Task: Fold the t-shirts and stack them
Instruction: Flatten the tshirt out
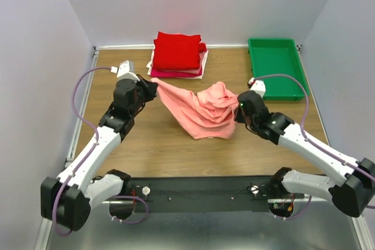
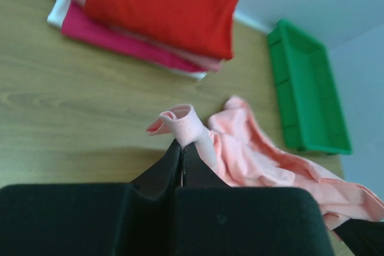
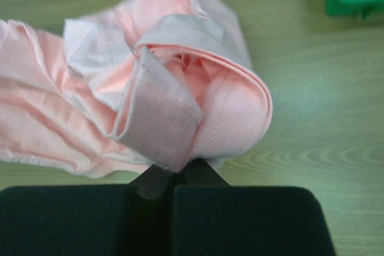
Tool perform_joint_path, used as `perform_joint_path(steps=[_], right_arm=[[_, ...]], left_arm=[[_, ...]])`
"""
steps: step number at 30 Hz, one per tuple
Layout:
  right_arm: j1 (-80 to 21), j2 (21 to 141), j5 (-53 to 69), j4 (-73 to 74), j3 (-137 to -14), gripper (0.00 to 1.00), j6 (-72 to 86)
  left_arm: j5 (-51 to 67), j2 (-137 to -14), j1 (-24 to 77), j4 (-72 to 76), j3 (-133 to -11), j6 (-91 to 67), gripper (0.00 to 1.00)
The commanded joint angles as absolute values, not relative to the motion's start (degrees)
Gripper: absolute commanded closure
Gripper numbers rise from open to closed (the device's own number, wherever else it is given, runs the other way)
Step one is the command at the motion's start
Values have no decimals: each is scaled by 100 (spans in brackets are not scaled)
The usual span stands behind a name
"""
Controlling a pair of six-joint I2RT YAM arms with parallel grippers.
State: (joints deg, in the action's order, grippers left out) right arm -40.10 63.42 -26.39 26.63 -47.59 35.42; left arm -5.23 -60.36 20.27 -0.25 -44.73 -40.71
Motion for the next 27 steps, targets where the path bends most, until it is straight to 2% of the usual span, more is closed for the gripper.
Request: perform_joint_path(steps=[1, 10, 18, 27], right_arm=[[-3920, 5933, -2663, 2663, -5403, 100, 2936], [-3885, 5195, -2664, 2909, -6556, 99, 2471], [-3894, 4957, -1741, 3085, -7645, 99, 2075], [-3894, 5256, -730, 3471, -9498, 100, 1819]], left_arm=[[-799, -5354, 2030, 132, -4798, -4131, 100], [-1695, -4256, 2030, -773, -6020, -3982, 100], [-1828, -3727, 2030, -1098, -6784, -4017, 100], [-1688, -3577, 2030, -1318, -7830, -3920, 100]])
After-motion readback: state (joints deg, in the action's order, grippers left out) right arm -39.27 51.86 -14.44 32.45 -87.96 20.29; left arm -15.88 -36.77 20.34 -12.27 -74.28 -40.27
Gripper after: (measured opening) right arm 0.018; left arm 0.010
